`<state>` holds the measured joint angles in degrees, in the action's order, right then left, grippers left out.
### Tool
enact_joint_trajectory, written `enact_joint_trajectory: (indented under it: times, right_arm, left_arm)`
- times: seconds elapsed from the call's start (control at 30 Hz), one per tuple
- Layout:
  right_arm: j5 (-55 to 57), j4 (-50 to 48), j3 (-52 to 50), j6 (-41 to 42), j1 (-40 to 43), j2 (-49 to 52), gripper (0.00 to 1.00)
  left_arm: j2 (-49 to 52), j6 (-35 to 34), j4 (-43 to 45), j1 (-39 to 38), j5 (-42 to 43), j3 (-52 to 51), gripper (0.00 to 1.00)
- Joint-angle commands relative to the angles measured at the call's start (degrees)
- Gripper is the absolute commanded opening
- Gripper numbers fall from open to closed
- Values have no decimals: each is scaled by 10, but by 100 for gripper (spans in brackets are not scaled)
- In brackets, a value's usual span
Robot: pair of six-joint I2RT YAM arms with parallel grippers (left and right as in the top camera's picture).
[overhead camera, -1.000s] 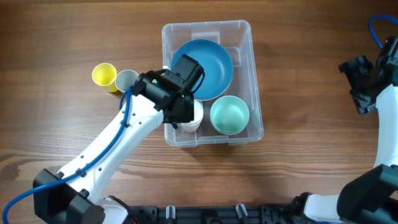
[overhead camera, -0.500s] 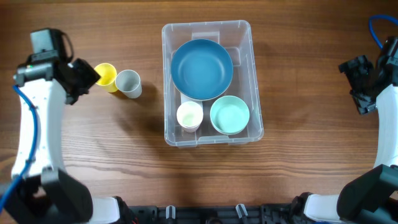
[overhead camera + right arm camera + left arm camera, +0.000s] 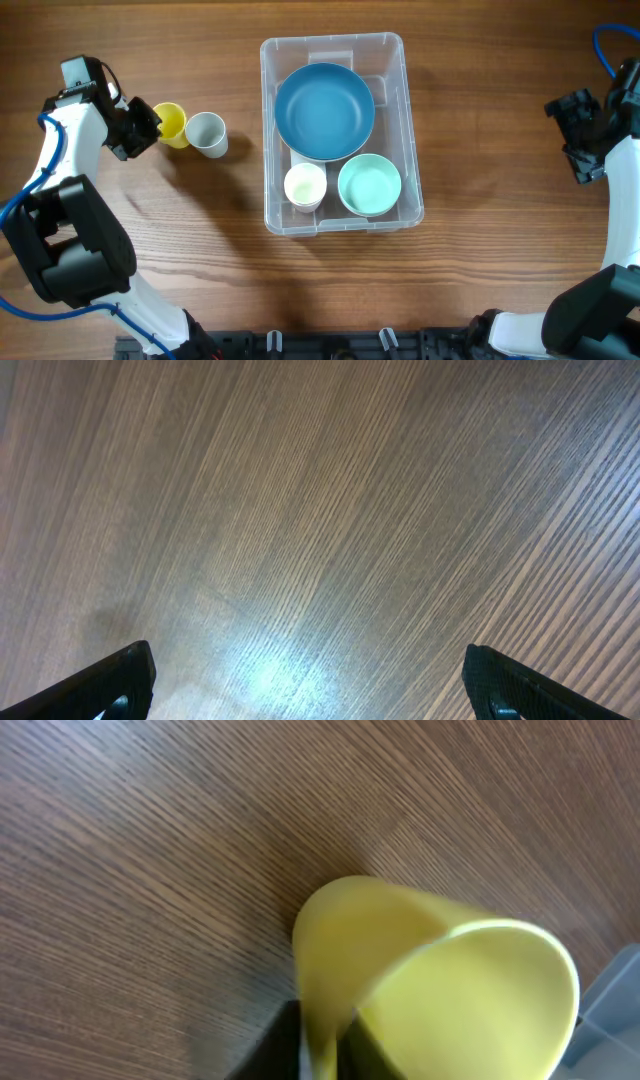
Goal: Pack container
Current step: 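Grasp the yellow cup with the left gripper, then lower the yellow cup into the white cup and release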
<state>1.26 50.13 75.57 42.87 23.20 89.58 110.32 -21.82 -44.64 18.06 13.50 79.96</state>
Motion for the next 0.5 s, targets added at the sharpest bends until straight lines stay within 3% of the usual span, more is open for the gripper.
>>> enact_joint_trajectory:
  times: [0.0,0.13,0.27,0.37,0.47]
  right_arm:
    - [-3,-1,2,8,1,6,100]
    - [-3,-1,2,8,1,6,100]
    - [-3,-1,2,8,1,6,100]
    - [-3,-1,2,8,1,6,100]
    - [-3,-1,2,8,1,6,100]
  left_arm:
    - [-1,9,-8,2,12,-1,4]
    - [-36,0,-34,24,-33,5,4]
    - [-132,-11,-77,37,-28,24,4]
    - [-216,-9,-125,3,-17,25,4]
    - [-283,-3,-173,-81,-18,25,4]
